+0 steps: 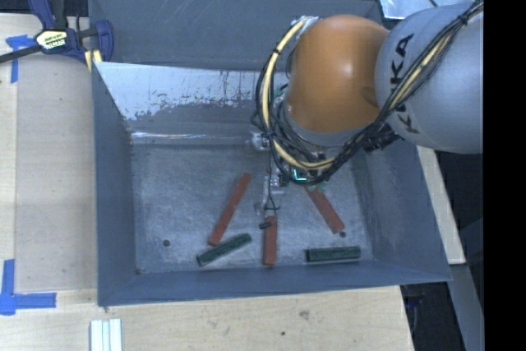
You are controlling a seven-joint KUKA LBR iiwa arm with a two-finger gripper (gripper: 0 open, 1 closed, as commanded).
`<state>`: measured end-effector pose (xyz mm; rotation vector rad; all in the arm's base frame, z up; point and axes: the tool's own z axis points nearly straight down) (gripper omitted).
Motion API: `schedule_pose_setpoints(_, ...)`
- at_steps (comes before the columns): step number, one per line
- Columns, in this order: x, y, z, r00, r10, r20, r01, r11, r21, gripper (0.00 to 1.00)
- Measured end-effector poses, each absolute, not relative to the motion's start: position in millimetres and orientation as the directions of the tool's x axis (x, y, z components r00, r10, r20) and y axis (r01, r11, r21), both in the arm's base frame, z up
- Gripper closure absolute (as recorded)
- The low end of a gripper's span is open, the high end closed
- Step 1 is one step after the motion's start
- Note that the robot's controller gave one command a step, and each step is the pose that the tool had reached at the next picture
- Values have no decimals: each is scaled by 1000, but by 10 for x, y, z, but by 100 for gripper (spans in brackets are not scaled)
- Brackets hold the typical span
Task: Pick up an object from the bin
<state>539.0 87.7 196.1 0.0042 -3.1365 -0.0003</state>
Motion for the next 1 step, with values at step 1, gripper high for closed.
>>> schedule_pose_setpoints(1, 5409, 873, 2003, -1000, 0, -3, 0, 1000, 1, 0)
